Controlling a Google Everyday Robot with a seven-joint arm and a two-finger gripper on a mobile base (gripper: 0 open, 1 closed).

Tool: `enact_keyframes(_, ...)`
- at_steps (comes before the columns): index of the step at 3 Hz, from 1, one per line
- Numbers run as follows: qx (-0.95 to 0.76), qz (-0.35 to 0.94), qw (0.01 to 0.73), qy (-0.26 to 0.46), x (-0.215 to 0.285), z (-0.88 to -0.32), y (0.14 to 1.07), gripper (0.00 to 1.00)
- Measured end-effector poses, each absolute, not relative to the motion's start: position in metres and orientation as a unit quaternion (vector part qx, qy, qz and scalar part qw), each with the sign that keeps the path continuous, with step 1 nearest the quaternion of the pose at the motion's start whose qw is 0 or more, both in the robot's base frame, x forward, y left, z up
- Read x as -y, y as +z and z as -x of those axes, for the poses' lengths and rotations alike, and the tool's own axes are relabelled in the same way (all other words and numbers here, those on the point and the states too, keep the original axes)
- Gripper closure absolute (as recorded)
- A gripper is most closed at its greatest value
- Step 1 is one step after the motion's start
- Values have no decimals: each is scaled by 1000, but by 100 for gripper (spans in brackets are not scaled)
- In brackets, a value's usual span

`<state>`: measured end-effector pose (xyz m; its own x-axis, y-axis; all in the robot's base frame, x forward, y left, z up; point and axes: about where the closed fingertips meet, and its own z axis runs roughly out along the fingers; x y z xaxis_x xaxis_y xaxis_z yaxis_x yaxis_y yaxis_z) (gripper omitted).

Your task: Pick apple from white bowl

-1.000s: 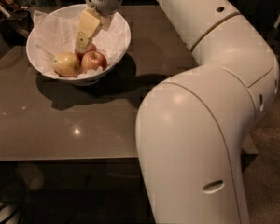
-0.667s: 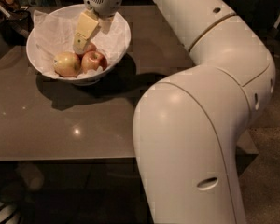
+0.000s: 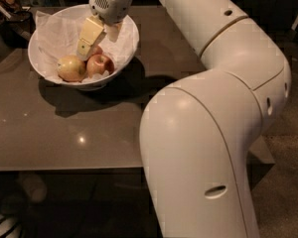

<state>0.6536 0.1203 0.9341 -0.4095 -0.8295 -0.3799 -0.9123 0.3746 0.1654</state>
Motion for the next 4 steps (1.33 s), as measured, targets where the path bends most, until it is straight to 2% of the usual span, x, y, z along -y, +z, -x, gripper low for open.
enact_keyframes(3,-831,518,101,176,-117,-654,920,17)
enact_keyframes(4,-831,520,97,175,-116,-652,915,24)
